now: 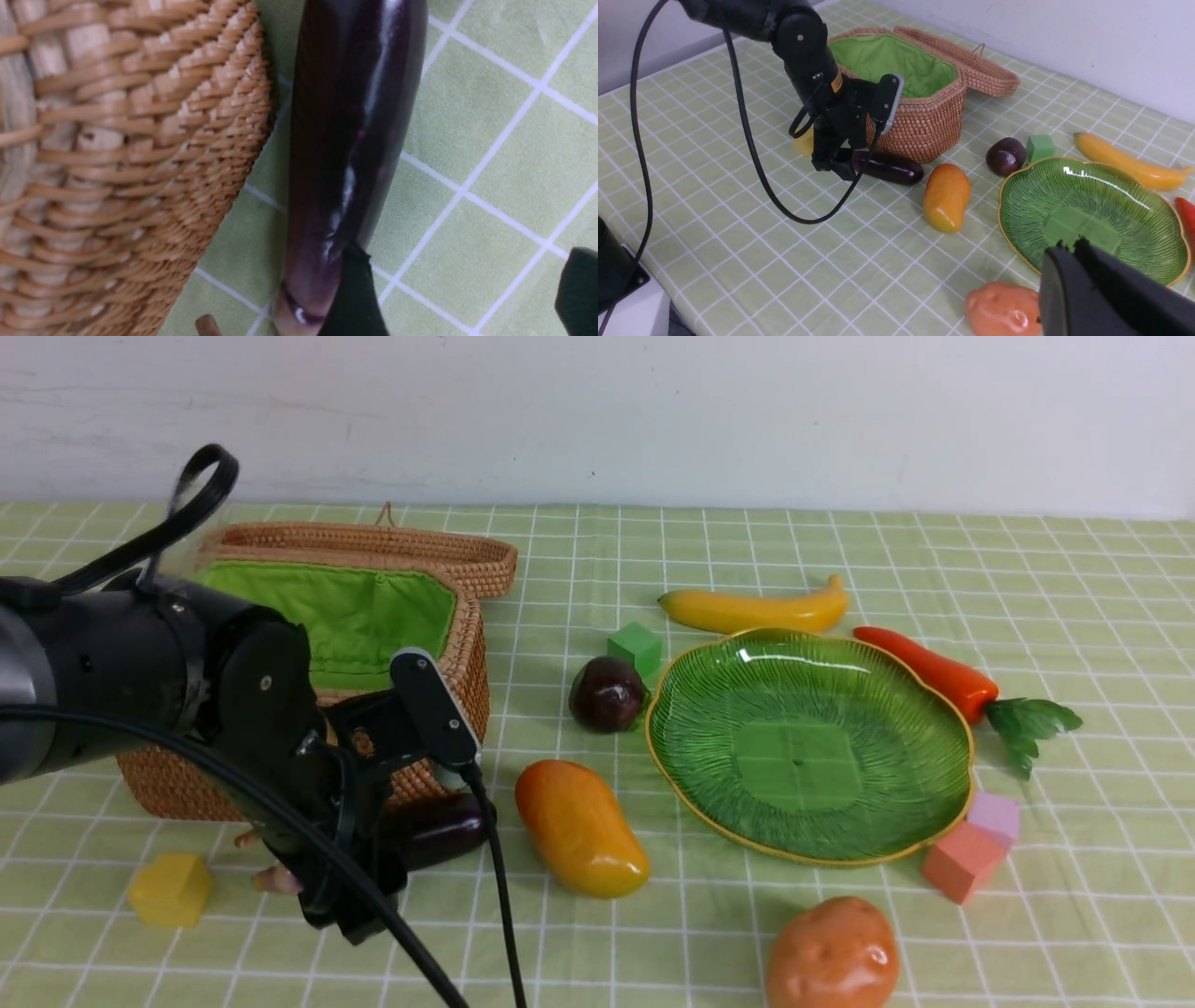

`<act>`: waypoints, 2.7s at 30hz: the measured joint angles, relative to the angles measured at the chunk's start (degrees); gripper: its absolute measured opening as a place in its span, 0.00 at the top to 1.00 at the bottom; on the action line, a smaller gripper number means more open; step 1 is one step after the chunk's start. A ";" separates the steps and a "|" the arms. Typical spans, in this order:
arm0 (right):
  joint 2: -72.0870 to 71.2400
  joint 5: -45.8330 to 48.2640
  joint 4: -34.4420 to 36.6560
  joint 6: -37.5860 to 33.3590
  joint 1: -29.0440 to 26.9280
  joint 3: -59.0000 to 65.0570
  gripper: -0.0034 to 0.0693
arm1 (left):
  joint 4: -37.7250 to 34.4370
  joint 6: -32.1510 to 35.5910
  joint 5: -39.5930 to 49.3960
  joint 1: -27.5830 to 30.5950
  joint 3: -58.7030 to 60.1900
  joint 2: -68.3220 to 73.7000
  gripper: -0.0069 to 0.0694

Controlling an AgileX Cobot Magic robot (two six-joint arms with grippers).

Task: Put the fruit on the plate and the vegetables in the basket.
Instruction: Use the left arm to grab an eggplant and put it into the left basket

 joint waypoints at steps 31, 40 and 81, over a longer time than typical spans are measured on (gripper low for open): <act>0.00 -0.71 -0.46 0.58 0.00 0.00 0.88 | 0.66 0.00 -5.12 0.00 -0.12 4.54 0.25; 0.00 0.29 -0.46 0.58 0.00 0.00 0.87 | 1.91 0.00 -6.78 0.00 -0.17 5.00 0.25; 0.00 0.57 -0.46 0.58 0.00 0.00 0.84 | 4.91 -1.46 -7.66 0.00 -0.17 4.48 0.25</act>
